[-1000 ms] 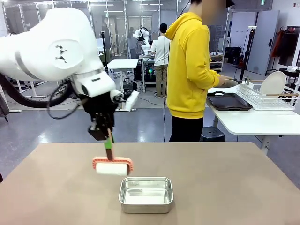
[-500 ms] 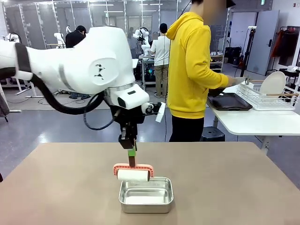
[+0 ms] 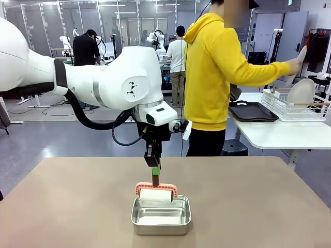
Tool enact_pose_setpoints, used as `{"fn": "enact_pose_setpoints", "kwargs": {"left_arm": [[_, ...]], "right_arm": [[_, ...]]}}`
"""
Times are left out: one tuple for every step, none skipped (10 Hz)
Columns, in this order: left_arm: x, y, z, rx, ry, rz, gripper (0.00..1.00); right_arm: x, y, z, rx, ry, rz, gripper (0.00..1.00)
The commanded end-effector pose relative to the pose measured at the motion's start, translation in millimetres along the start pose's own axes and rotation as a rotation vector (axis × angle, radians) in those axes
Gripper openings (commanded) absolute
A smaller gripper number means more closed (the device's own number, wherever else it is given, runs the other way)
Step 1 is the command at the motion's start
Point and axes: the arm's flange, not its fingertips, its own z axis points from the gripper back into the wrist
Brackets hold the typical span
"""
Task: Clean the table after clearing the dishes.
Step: Place the Lint Roller back on top of the Airtight Container.
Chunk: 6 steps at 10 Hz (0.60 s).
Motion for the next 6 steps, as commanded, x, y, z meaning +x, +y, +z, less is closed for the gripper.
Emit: {"fn": "enact_pose_setpoints", "kwargs": {"left_arm": [[8.8,7.5,-6.9,-0.002,0.012,0.018,0.21],[9.4,10.3,-13.2,-0.015,0.001,0.022,0.21],[9.4,13.0,-18.7,-0.025,-0.009,0.025,0.21],[8.8,16.9,-25.0,-0.017,-0.014,0.024,0.21],[7.5,20.5,-31.2,-0.031,-0.023,0.027,0.21],[4.9,25.1,-40.0,-0.051,-0.022,0.027,0.21]], "right_arm": [[-3.6,5.0,-3.7,0.002,-0.009,-0.006,0.95],[-3.6,5.0,-3.7,0.002,-0.009,-0.006,0.95],[-3.6,5.0,-3.7,0.002,-0.009,-0.006,0.95],[-3.6,5.0,-3.7,0.002,-0.009,-0.006,0.95],[-3.6,5.0,-3.7,0.002,-0.009,-0.006,0.95],[-3.6,5.0,-3.7,0.002,-0.009,-0.006,0.95]]}}
